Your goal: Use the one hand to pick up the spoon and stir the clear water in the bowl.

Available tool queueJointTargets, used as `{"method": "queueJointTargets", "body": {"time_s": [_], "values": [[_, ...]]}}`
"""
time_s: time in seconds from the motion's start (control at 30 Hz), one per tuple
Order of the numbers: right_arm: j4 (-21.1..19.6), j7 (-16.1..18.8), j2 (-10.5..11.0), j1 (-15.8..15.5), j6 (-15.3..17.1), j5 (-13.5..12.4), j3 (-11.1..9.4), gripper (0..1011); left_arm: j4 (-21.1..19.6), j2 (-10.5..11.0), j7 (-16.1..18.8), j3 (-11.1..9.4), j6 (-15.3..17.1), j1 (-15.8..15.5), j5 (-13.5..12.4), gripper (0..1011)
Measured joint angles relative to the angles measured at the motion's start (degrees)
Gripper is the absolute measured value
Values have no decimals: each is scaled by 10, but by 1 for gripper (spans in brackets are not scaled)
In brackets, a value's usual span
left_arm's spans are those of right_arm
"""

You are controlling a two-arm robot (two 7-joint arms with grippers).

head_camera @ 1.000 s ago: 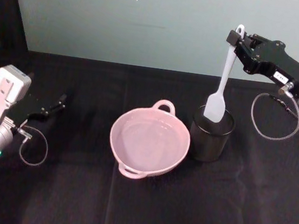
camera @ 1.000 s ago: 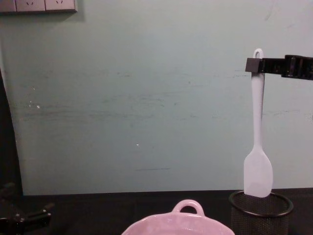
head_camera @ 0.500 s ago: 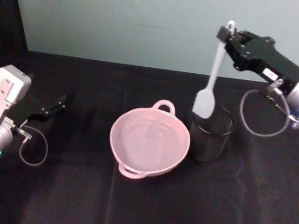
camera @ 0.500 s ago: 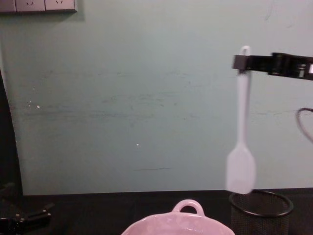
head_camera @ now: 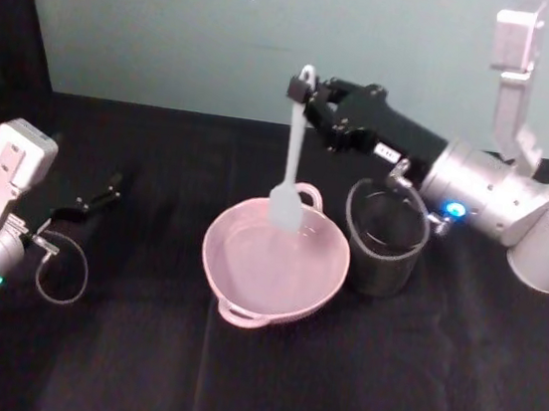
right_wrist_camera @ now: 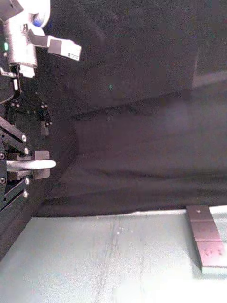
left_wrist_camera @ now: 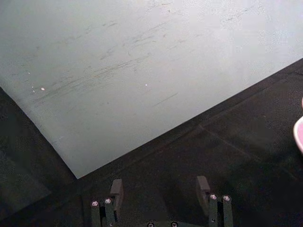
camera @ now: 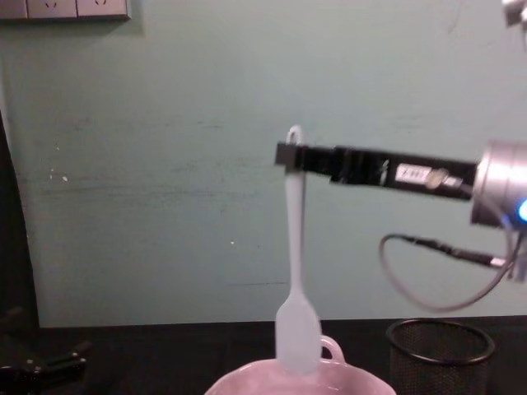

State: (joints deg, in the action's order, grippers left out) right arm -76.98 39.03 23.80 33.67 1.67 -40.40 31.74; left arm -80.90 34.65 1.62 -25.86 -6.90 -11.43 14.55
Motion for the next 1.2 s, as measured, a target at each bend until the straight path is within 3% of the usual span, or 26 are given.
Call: {"method": "queueJointTargets", "body": {"time_s": [0.27, 0.77, 1.2], "values": [[54, 28, -24, -6, -52, 11, 12, 109, 0, 0, 0, 0, 0, 0, 0, 1011], [67, 37, -33, -39, -71, 19, 12, 109, 0, 0, 0, 0, 0, 0, 0, 1011], [137, 52, -77, 4, -73, 33, 23, 109, 0, 0, 0, 0, 0, 0, 0, 1011]]}}
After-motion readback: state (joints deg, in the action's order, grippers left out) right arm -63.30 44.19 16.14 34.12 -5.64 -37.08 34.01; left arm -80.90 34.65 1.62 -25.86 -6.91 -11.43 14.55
